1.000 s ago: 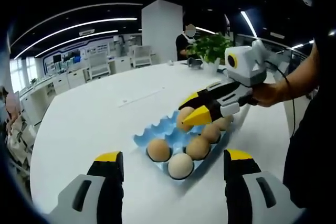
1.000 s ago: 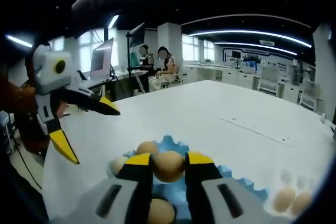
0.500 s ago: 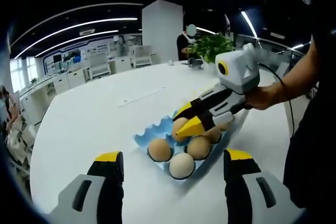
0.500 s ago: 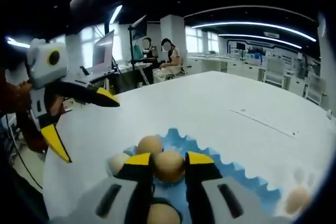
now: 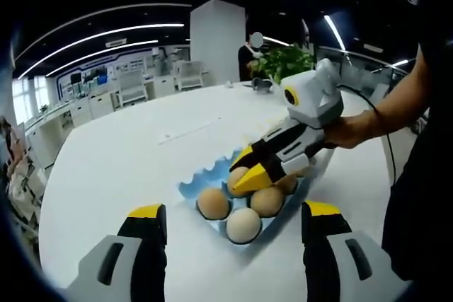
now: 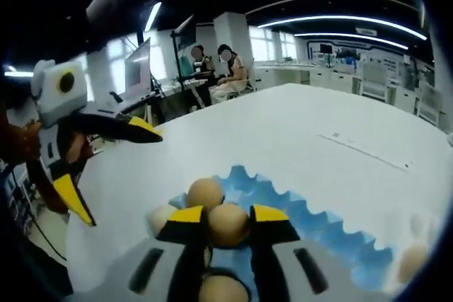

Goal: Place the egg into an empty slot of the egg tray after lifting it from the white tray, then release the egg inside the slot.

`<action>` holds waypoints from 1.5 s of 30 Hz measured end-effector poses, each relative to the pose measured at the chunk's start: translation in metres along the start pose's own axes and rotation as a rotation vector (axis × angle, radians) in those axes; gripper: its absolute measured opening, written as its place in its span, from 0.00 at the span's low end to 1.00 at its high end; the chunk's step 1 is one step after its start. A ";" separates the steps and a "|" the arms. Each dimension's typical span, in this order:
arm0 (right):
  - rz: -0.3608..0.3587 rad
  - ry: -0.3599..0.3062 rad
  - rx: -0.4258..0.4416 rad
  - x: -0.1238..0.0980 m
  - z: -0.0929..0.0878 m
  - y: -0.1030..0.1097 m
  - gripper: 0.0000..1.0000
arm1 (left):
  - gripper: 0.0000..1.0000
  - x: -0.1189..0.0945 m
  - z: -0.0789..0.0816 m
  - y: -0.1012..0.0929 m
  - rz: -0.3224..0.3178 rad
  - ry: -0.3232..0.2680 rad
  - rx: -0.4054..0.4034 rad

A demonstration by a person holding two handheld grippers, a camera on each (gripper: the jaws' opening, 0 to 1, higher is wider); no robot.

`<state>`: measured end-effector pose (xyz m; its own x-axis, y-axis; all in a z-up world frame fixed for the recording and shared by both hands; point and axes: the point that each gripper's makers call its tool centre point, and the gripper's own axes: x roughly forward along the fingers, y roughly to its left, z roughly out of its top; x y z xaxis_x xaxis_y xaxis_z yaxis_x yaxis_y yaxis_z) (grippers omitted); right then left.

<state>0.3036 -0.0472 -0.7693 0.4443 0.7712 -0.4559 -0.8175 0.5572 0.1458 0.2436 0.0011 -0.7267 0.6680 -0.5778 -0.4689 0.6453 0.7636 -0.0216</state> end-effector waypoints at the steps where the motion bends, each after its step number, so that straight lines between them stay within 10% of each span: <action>1: -0.001 0.002 0.001 0.000 0.000 0.000 0.23 | 0.77 0.000 0.000 0.000 -0.002 0.000 -0.002; 23: 0.128 -0.025 0.002 0.001 -0.002 0.000 0.24 | 0.78 0.001 0.020 -0.002 0.127 0.031 0.011; 45: 0.094 -0.053 0.025 -0.019 -0.005 0.002 0.33 | 0.77 0.009 0.028 -0.009 0.060 0.005 0.011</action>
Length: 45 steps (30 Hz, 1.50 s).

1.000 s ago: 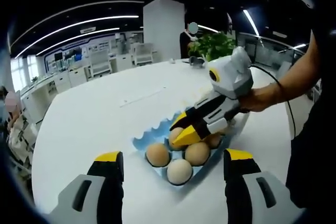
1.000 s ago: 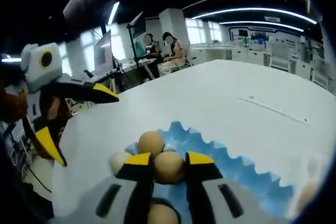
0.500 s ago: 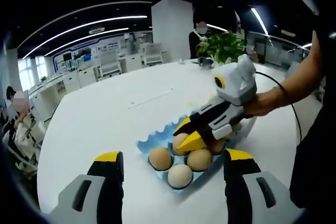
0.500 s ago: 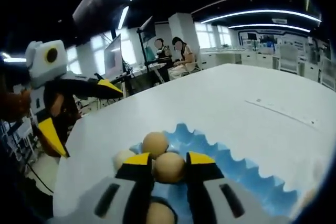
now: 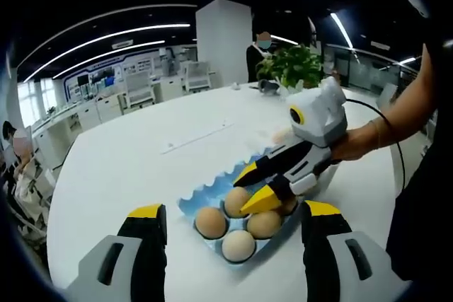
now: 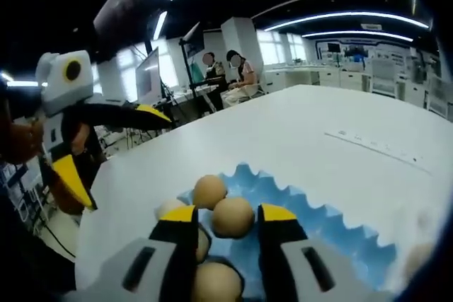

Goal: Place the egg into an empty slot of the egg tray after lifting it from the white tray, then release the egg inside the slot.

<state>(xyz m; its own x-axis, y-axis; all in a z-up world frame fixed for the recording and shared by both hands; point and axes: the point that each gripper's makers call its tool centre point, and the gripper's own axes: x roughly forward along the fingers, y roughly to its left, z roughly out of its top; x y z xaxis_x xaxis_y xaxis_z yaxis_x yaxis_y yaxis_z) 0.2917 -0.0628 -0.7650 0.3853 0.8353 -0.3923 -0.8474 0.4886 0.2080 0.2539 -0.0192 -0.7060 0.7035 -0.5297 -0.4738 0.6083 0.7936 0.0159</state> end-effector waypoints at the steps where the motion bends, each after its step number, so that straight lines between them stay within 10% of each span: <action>1: -0.003 -0.009 0.001 -0.004 0.000 0.001 0.32 | 0.77 0.000 0.000 0.000 0.000 0.001 0.005; 9: -0.154 -0.123 0.033 -0.065 0.000 -0.016 0.31 | 0.77 0.000 0.002 -0.003 -0.011 -0.008 0.015; 23: -0.844 -0.167 0.090 -0.241 -0.044 -0.160 0.30 | 0.77 0.005 0.004 -0.012 -0.024 0.004 0.017; 35: -0.843 -0.015 0.105 -0.231 -0.075 -0.185 0.30 | 0.77 0.003 0.008 -0.011 -0.027 0.003 0.026; 45: -0.832 -0.051 0.121 -0.236 -0.075 -0.187 0.27 | 0.77 0.005 0.006 -0.007 -0.023 0.011 0.025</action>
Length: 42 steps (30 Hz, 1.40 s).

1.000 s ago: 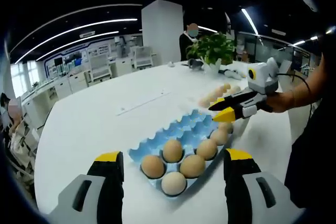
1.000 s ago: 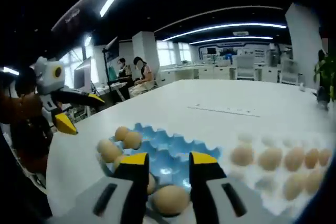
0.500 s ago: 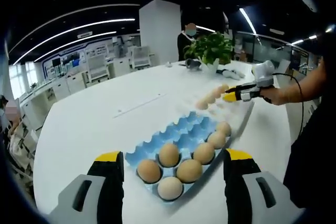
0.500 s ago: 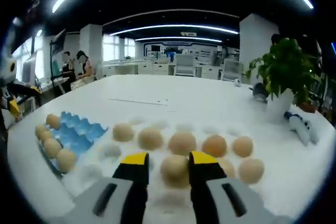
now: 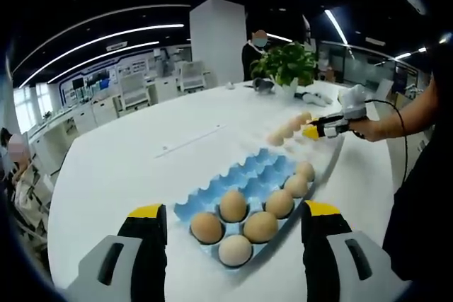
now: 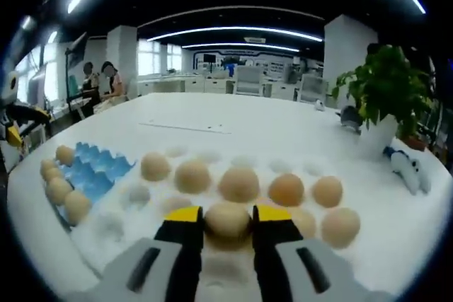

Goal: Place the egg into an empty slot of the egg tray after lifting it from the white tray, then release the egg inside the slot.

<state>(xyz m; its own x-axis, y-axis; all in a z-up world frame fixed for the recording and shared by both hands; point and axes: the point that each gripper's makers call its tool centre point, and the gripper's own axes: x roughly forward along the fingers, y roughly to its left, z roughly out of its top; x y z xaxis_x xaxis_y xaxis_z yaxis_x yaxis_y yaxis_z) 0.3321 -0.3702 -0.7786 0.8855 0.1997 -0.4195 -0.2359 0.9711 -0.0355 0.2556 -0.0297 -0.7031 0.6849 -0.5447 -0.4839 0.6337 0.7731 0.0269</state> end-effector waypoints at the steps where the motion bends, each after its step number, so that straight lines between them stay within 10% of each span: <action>1: 0.000 -0.001 -0.001 0.000 0.000 0.000 0.26 | 0.77 0.000 0.000 -0.001 -0.002 0.000 0.000; 13: 0.085 -0.081 0.012 -0.012 0.038 0.031 0.26 | 0.79 0.004 0.001 -0.003 -0.021 -0.008 -0.023; 42: 0.569 -0.112 -0.094 0.009 0.069 0.236 0.27 | 0.86 0.004 0.000 -0.001 -0.008 0.000 0.001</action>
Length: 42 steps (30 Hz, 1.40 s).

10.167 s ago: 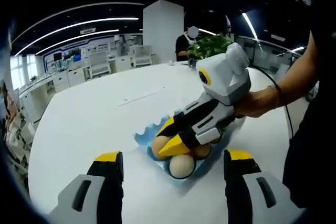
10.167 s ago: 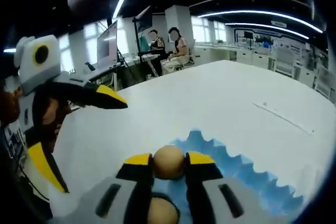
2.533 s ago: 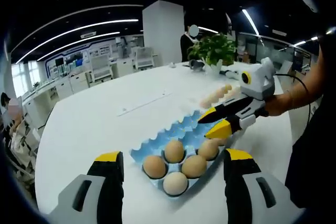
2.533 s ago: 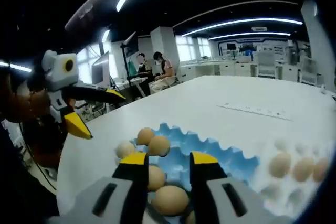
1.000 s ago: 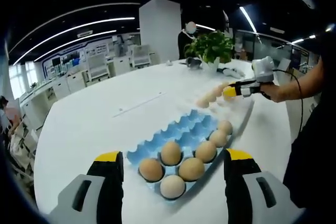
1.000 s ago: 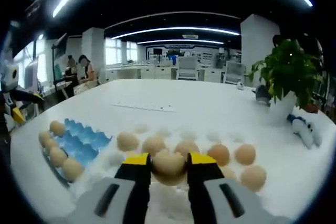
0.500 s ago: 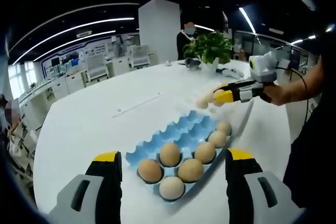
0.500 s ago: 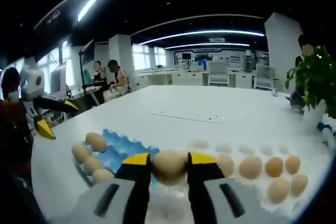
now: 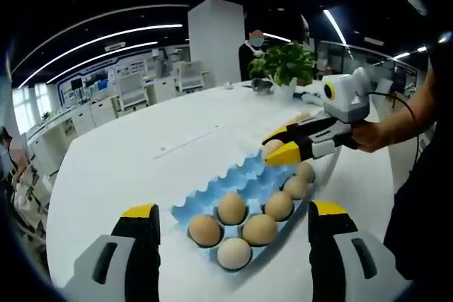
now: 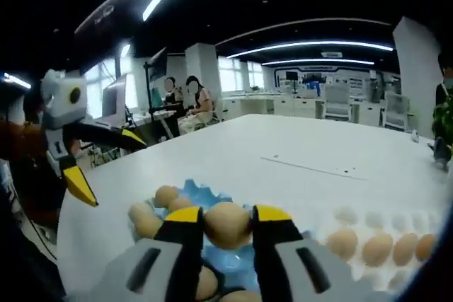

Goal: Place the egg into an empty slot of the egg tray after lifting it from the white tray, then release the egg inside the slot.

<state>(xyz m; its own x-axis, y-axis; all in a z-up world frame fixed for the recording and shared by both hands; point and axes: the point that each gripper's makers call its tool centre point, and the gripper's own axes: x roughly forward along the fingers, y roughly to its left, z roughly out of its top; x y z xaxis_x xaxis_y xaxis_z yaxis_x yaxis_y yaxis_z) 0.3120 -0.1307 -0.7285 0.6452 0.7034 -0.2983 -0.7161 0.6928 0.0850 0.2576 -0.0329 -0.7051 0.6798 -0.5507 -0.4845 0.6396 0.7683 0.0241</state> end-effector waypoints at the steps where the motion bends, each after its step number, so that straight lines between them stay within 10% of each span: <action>1: 0.010 -0.002 -0.013 0.004 0.001 0.004 0.27 | 0.86 0.000 0.000 -0.001 -0.003 0.000 0.002; 42: 0.154 0.119 -0.022 0.037 -0.032 0.027 0.27 | 0.84 0.001 0.002 0.002 -0.009 0.005 0.013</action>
<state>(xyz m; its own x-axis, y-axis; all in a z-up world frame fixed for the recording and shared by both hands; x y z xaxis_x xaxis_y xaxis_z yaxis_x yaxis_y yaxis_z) 0.3081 -0.0906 -0.7675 0.4924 0.7764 -0.3934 -0.8104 0.5738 0.1183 0.2602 -0.0328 -0.7035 0.6725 -0.5557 -0.4887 0.6501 0.7592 0.0315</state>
